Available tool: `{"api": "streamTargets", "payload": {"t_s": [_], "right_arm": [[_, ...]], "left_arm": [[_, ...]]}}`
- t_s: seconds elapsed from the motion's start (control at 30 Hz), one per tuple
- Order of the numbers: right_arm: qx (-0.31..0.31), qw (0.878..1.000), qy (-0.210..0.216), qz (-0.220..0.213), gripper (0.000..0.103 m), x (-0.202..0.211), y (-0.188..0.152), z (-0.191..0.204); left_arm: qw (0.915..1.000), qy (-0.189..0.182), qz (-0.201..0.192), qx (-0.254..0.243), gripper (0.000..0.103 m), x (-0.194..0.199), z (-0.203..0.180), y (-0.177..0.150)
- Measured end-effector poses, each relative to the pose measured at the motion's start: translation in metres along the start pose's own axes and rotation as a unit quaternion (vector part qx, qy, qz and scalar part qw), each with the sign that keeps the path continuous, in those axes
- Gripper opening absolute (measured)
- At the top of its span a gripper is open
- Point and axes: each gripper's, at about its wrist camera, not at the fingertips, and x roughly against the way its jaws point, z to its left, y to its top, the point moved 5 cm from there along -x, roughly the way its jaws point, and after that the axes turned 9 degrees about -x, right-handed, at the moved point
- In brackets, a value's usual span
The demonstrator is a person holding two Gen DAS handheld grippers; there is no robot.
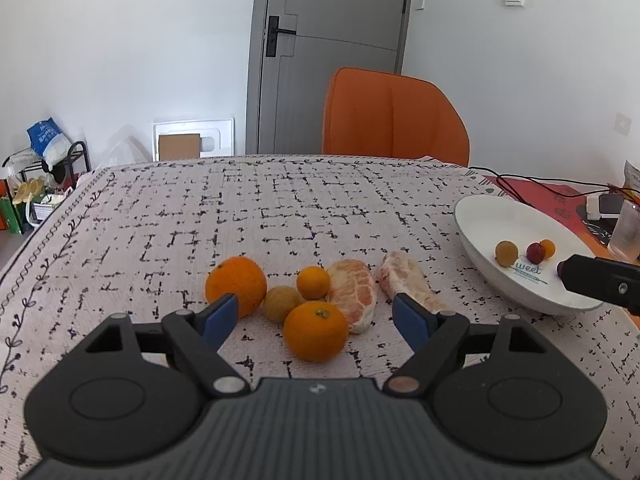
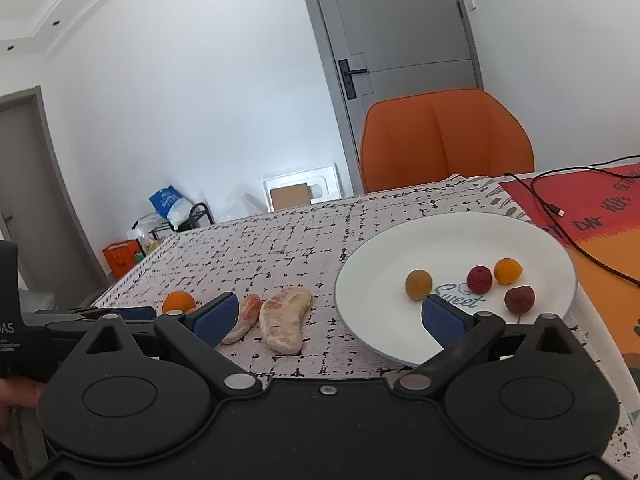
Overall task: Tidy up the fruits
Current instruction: 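Move both open tools back over the remaining fruit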
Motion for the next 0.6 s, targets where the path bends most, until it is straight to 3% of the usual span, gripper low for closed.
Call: {"api": "streamTargets", "payload": {"t_s": [0.23, 0.33, 0.4, 0.47, 0.6], "right_arm": [[0.011, 1.0, 0.002, 0.016, 0.099, -0.011, -0.004, 0.009], [0.016, 1.0, 0.007, 0.022, 0.099, -0.017, -0.006, 0.015], [0.02, 0.999, 0.011, 0.026, 0.099, -0.022, -0.008, 0.02], [0.028, 0.999, 0.015, 0.031, 0.098, -0.027, -0.01, 0.026], [0.041, 0.998, 0.028, 0.044, 0.093, -0.036, -0.013, 0.037]], "left_arm": [[0.9997, -0.008, 0.009, 0.02, 0.082, -0.011, 0.005, -0.009], [0.9994, -0.014, 0.018, 0.024, 0.077, -0.016, 0.008, -0.013], [0.9992, -0.018, 0.018, 0.03, 0.066, -0.016, 0.01, -0.014], [0.9989, -0.027, 0.021, 0.032, 0.048, -0.017, 0.012, -0.015], [0.9986, -0.044, 0.013, 0.026, 0.038, -0.011, 0.013, -0.015]]}}
